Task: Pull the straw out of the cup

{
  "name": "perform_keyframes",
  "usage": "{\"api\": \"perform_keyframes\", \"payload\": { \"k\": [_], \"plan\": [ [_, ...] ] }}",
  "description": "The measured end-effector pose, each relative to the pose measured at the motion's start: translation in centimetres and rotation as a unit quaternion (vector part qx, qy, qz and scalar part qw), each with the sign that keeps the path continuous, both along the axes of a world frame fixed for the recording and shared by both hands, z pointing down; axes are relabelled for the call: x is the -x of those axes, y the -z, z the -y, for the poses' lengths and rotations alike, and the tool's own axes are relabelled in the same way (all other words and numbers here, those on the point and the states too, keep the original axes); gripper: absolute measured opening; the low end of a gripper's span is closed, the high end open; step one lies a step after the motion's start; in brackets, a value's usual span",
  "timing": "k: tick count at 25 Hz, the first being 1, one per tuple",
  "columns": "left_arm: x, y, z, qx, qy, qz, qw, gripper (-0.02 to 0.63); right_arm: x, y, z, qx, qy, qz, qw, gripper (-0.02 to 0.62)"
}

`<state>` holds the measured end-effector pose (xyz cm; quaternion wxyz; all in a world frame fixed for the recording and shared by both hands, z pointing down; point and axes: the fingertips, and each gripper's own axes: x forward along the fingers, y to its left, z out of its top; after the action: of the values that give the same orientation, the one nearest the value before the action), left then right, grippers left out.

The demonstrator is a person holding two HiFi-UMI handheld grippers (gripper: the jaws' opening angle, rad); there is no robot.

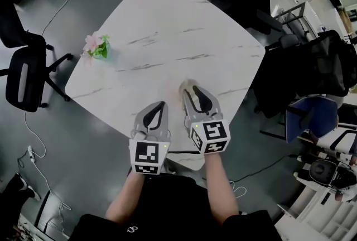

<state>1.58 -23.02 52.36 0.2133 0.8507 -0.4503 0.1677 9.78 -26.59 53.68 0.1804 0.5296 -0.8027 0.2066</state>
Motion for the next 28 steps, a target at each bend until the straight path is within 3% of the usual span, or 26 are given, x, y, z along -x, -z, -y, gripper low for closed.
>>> {"api": "perform_keyframes", "payload": {
  "k": [19,28],
  "plan": [
    [1.4,-1.5,0.6,0.019,0.03,0.002,0.9994,0.002,0.2,-3.1,2.6,0.028,0.01,-0.074,0.997,0.115],
    [2.0,-1.2,0.8,0.013,0.039,0.004,0.9991,0.001,-0.1,-3.5,3.0,0.016,0.007,-0.126,0.992,0.049]
  ]
}}
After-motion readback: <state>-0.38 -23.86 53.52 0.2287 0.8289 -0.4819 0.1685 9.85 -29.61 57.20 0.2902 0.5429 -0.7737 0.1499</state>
